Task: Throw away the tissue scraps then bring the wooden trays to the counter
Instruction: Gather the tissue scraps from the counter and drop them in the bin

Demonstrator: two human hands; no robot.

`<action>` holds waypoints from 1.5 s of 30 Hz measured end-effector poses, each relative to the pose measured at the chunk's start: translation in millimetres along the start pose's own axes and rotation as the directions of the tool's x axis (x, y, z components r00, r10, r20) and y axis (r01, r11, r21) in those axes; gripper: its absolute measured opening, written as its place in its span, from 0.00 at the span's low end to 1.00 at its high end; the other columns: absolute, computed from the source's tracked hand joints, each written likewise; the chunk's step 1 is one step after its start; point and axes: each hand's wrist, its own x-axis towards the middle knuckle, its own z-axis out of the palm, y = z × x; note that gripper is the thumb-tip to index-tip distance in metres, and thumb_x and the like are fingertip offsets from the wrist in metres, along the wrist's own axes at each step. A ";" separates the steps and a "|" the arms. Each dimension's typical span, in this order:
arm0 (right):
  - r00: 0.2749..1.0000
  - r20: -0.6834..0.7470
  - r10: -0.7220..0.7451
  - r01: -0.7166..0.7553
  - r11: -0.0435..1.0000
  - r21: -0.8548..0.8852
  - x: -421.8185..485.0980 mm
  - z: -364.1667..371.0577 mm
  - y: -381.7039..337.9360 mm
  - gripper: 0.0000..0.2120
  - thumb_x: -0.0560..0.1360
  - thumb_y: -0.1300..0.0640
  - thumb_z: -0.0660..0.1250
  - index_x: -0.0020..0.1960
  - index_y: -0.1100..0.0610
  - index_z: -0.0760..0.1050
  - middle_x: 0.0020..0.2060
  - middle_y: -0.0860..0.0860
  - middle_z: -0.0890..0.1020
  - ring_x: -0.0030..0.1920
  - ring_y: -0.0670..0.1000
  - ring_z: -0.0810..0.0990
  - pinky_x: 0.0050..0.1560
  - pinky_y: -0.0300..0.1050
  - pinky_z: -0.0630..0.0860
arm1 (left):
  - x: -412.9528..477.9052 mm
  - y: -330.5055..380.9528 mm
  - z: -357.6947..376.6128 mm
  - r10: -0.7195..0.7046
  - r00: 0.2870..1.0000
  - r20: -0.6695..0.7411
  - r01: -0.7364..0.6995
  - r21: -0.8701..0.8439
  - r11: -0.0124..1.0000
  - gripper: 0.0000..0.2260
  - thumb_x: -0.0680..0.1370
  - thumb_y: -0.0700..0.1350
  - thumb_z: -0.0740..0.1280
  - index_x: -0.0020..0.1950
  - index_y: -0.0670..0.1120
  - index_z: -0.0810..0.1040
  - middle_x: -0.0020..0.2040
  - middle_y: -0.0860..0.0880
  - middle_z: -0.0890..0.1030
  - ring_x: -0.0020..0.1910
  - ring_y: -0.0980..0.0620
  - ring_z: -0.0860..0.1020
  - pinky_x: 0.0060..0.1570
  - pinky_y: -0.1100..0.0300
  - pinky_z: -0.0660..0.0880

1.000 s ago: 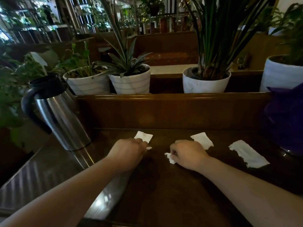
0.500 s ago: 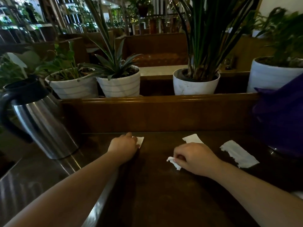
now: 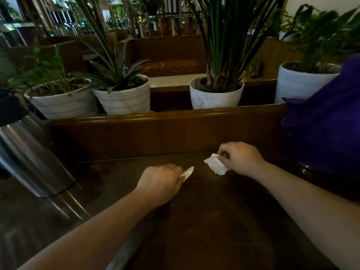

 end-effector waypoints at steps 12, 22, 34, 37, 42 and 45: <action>0.986 0.167 -0.004 0.012 0.999 -0.051 -1.1 26.9 4.4 0.10 0.78 0.47 0.61 0.56 0.49 0.75 0.49 0.47 0.77 0.48 0.49 0.76 0.45 0.48 0.75 | 1.4 21.7 -4.6 0.070 0.997 -0.042 -0.072 -0.068 0.995 0.12 0.81 0.55 0.55 0.59 0.54 0.73 0.48 0.55 0.77 0.42 0.57 0.74 0.35 0.62 0.65; 0.992 -0.053 0.118 -0.121 0.990 -0.068 -60.3 -29.9 75.0 0.04 0.78 0.47 0.61 0.48 0.46 0.73 0.43 0.44 0.74 0.41 0.44 0.73 0.37 0.42 0.68 | 22.3 40.4 -3.4 0.105 0.994 -0.038 -0.108 -0.104 0.989 0.11 0.81 0.55 0.56 0.59 0.54 0.74 0.49 0.55 0.78 0.42 0.57 0.76 0.40 0.59 0.76; 0.978 0.168 0.127 -0.113 0.989 -0.093 -92.7 1.2 108.6 0.16 0.75 0.41 0.63 0.58 0.48 0.74 0.48 0.45 0.73 0.43 0.46 0.73 0.40 0.46 0.72 | 51.3 91.6 5.1 0.137 0.991 0.003 -0.137 -0.076 0.988 0.13 0.81 0.55 0.56 0.61 0.54 0.73 0.51 0.54 0.79 0.44 0.56 0.77 0.43 0.58 0.77; 0.992 0.100 0.075 -0.065 0.993 -0.100 -93.3 5.8 112.2 0.10 0.77 0.47 0.62 0.55 0.49 0.75 0.47 0.45 0.75 0.42 0.47 0.74 0.39 0.45 0.71 | 56.7 100.4 6.3 0.125 0.992 -0.003 -0.125 -0.074 0.989 0.13 0.81 0.55 0.56 0.62 0.55 0.73 0.51 0.54 0.79 0.44 0.57 0.77 0.42 0.59 0.77; 0.998 0.036 0.056 -0.056 0.998 -0.019 -103.6 3.5 119.2 0.07 0.76 0.49 0.64 0.54 0.47 0.76 0.44 0.44 0.76 0.40 0.45 0.75 0.38 0.44 0.72 | 58.5 114.4 10.1 0.132 0.991 0.002 -0.131 -0.088 0.987 0.13 0.81 0.56 0.56 0.59 0.54 0.74 0.47 0.55 0.78 0.41 0.57 0.75 0.38 0.61 0.75; 0.998 -0.023 0.055 -0.055 0.998 0.013 -116.6 -5.0 116.2 0.06 0.76 0.48 0.65 0.51 0.47 0.76 0.42 0.43 0.76 0.37 0.43 0.73 0.38 0.44 0.74 | 55.1 121.7 9.9 0.146 0.989 -0.003 -0.146 -0.101 0.984 0.12 0.81 0.55 0.56 0.59 0.54 0.74 0.48 0.54 0.78 0.42 0.57 0.76 0.41 0.58 0.77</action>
